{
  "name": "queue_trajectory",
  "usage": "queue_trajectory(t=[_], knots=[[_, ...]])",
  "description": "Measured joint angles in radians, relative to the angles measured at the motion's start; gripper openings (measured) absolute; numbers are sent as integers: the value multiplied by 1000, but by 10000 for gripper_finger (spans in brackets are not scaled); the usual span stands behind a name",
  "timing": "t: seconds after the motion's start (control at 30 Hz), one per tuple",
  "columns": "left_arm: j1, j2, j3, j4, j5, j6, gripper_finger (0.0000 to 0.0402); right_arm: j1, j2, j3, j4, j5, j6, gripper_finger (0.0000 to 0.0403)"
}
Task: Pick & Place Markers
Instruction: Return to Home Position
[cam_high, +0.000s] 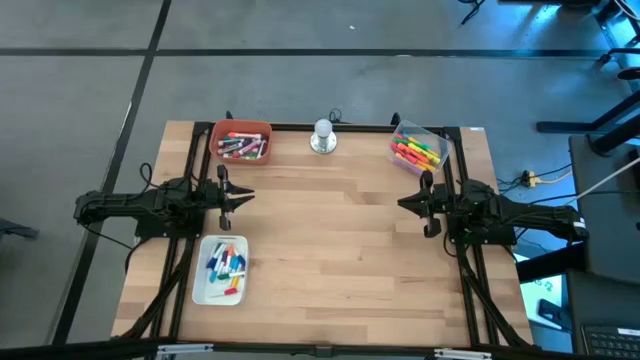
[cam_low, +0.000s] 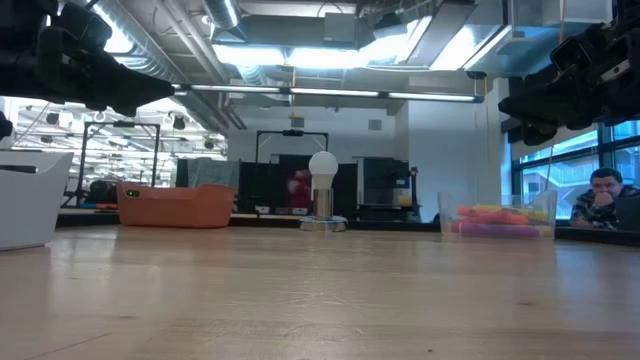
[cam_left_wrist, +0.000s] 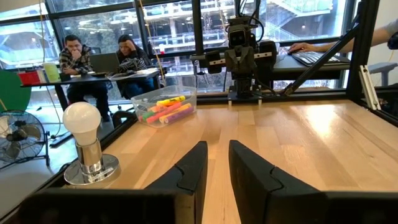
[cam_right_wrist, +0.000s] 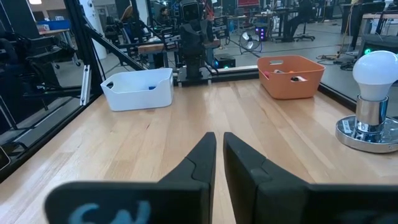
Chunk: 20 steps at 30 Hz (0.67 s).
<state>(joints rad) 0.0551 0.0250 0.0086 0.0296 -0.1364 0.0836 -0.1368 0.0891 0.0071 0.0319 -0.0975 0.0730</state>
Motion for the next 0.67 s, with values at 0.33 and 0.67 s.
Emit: queue_trajectory(t=[0.33,0.67], knots=[[0,0,0,0,0,-1,60,0,0,0,0,0,-1,33],[0,0,0,0,0,0,59,0,0,0,0,0,-1,32]])
